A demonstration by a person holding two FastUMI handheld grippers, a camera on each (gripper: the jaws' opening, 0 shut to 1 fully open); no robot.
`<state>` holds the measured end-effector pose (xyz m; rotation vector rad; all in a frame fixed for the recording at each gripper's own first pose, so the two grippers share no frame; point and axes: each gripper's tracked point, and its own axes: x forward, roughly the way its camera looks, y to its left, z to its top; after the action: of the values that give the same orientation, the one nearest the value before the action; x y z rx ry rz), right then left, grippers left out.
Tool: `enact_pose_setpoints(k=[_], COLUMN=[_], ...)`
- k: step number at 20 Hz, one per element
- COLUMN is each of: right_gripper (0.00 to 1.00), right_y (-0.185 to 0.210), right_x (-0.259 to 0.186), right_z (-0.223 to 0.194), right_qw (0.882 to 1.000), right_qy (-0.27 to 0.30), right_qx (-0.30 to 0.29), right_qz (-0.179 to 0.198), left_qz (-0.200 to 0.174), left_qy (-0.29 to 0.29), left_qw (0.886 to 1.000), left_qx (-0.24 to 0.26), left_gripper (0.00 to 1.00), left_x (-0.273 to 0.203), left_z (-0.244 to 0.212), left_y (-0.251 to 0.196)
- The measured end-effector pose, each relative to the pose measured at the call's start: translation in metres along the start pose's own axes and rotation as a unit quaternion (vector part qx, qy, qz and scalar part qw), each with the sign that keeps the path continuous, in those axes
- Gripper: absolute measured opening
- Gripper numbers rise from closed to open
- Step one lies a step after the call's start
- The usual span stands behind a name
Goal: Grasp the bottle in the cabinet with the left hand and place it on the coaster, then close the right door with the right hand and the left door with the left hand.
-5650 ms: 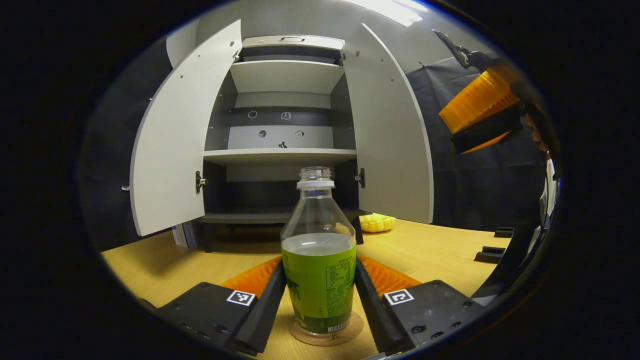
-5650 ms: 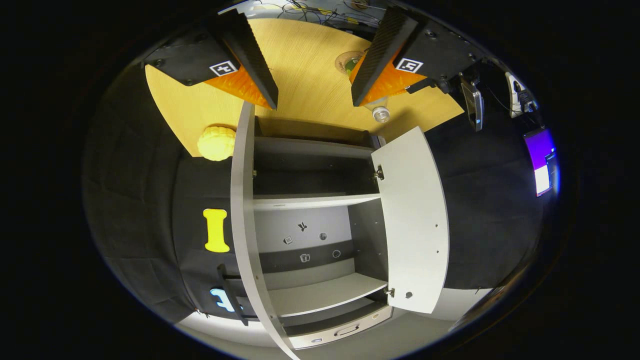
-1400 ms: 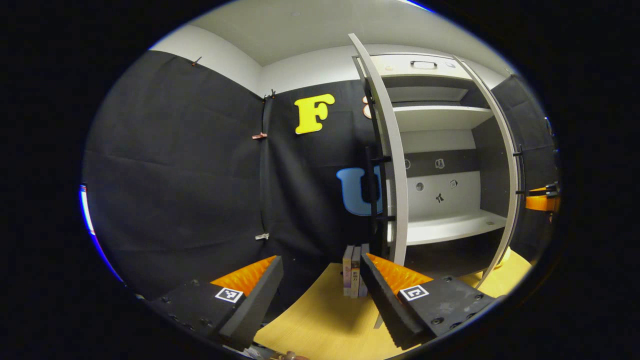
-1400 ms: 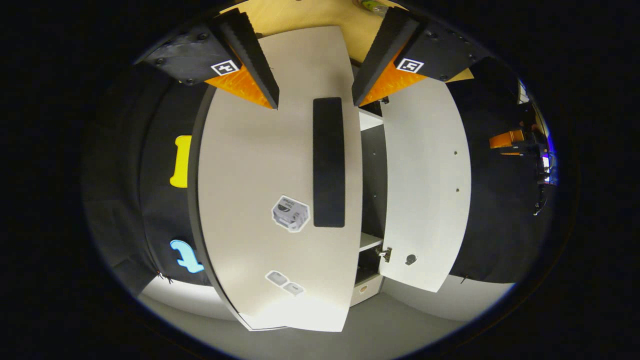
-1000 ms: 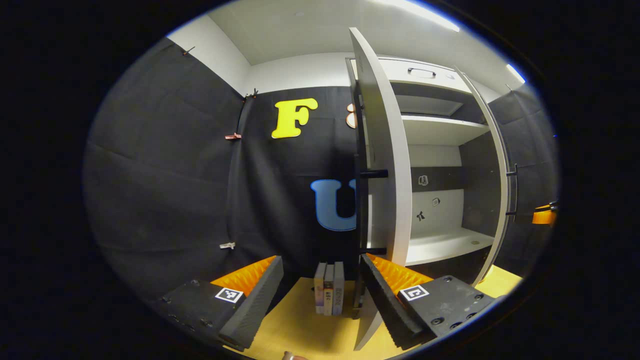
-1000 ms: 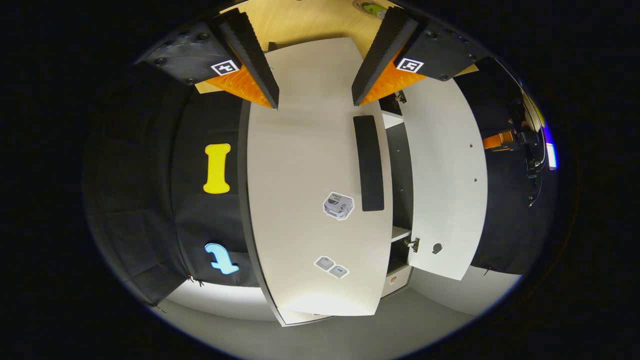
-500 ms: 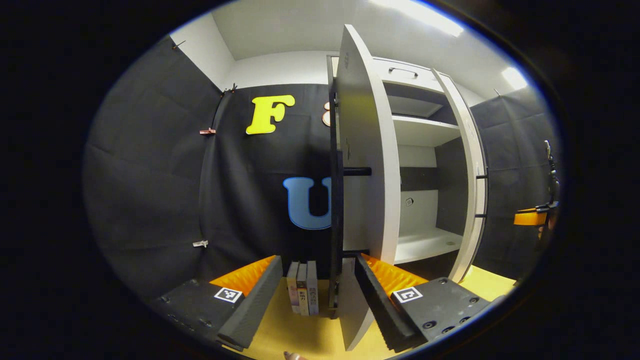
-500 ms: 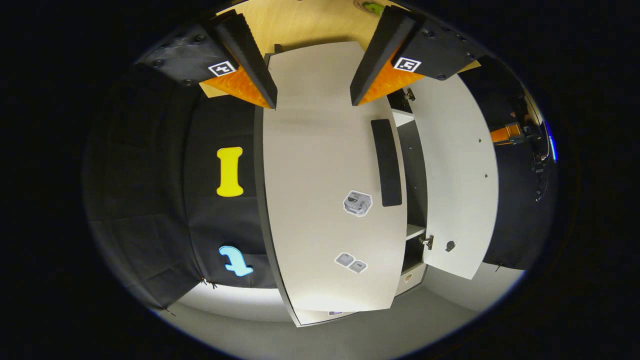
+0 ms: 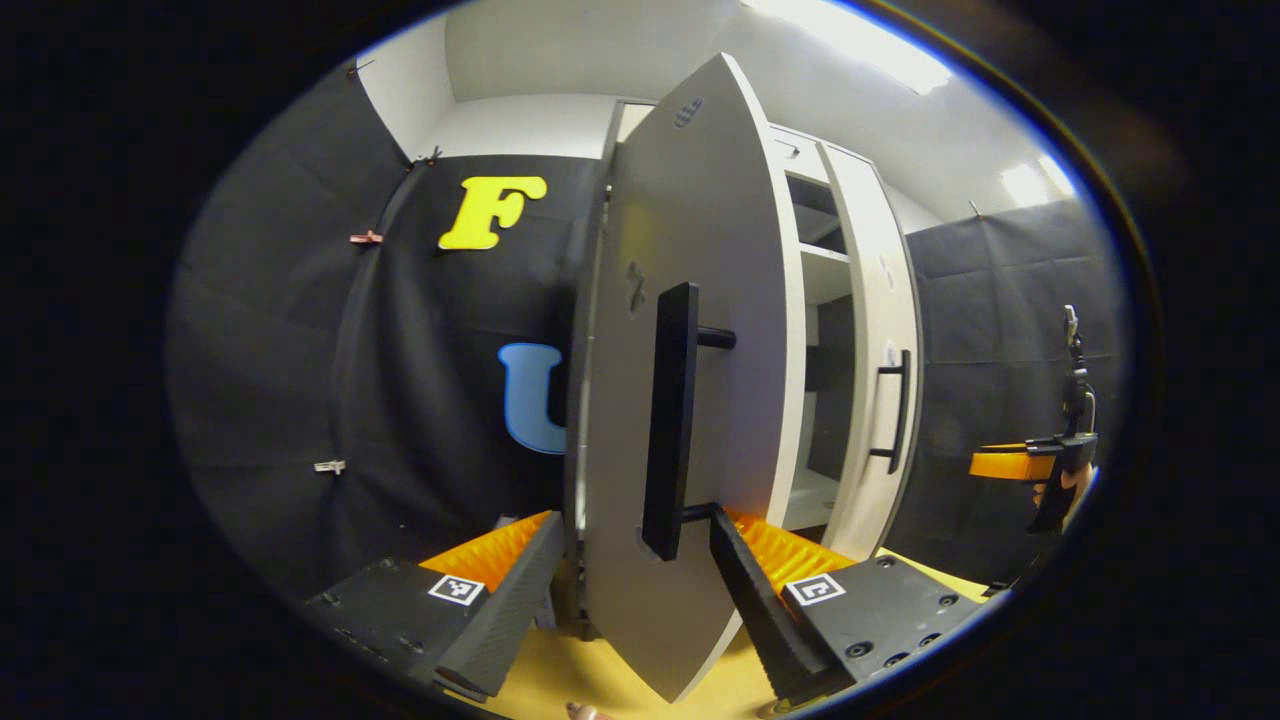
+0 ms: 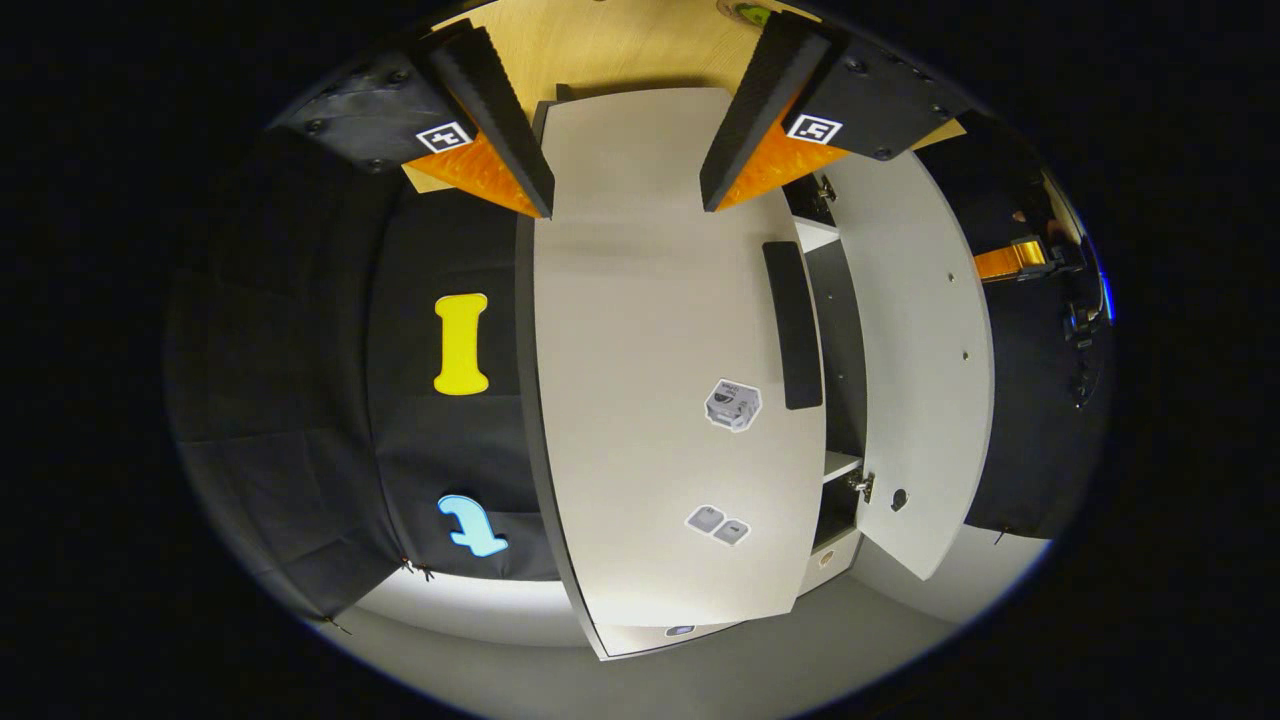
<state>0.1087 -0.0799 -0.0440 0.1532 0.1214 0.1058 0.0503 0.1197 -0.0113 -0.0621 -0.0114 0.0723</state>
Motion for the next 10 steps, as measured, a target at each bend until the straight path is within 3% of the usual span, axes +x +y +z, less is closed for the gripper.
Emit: enact_pose_setpoints(k=[6,10], right_gripper=[0.98,0.98], right_y=[-0.013,-0.02], right_x=[-0.01,-0.022], right_z=[0.005,0.011], right_qw=[1.0,1.0], right_qy=[0.002,-0.003], right_qx=[0.002,0.014], right_qz=[-0.012,-0.021], left_qz=[-0.085,-0.094], left_qy=[-0.001,0.008], left_qw=[0.995,0.995], left_qx=[-0.058,-0.017], left_gripper=[0.93,0.92], left_x=[0.036,0.038], left_z=[-0.002,0.001], left_y=[-0.066,-0.075])
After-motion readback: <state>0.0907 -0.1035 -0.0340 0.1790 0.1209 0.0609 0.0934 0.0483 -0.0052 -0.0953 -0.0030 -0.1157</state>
